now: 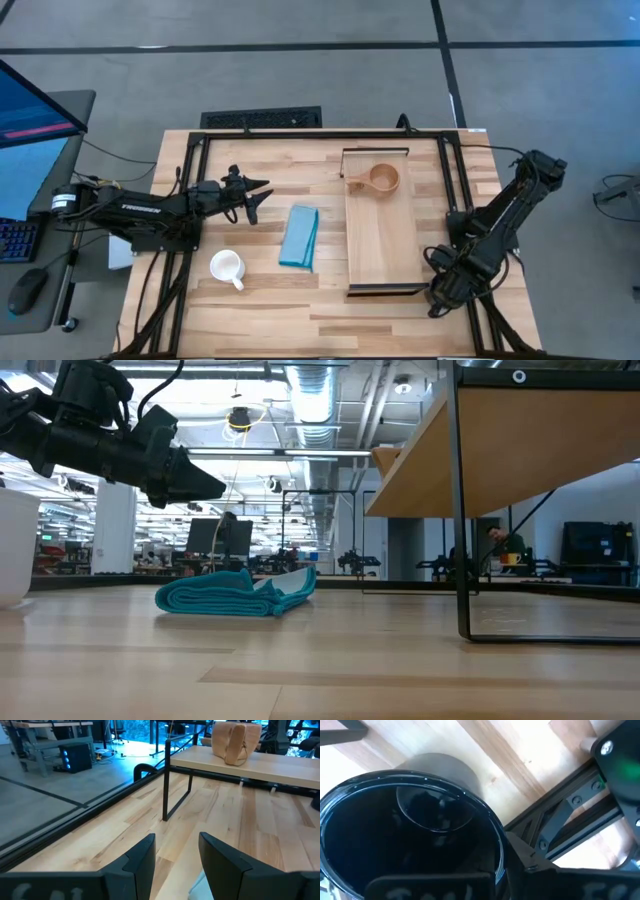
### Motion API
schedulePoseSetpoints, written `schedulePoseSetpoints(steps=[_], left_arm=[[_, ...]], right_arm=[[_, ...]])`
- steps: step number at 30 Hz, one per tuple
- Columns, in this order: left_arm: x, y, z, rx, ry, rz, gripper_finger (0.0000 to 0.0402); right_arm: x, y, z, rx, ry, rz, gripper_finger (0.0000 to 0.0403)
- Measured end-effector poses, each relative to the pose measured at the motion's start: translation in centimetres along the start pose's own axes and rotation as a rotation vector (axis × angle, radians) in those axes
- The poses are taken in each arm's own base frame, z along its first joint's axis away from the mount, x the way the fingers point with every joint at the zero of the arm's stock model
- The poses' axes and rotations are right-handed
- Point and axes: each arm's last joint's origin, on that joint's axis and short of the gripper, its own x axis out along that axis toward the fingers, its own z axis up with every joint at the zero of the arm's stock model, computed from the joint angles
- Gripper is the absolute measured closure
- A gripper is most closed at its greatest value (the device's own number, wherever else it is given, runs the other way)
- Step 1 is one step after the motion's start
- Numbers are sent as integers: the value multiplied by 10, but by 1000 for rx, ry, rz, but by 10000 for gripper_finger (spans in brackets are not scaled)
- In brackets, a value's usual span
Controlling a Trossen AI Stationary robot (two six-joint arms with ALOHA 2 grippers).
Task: Stack small to large cups/mugs on shelf
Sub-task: Put the black mug on the shelf
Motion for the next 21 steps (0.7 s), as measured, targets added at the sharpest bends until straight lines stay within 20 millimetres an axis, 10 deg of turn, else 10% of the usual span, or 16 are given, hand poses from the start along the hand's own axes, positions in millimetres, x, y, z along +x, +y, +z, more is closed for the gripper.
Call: schedulePoseSetpoints(steps=[21], left_arm=[[0, 0, -2, -10, 17, 1, 260]], right_arm=[[-57, -21, -14, 15, 44, 152, 374]])
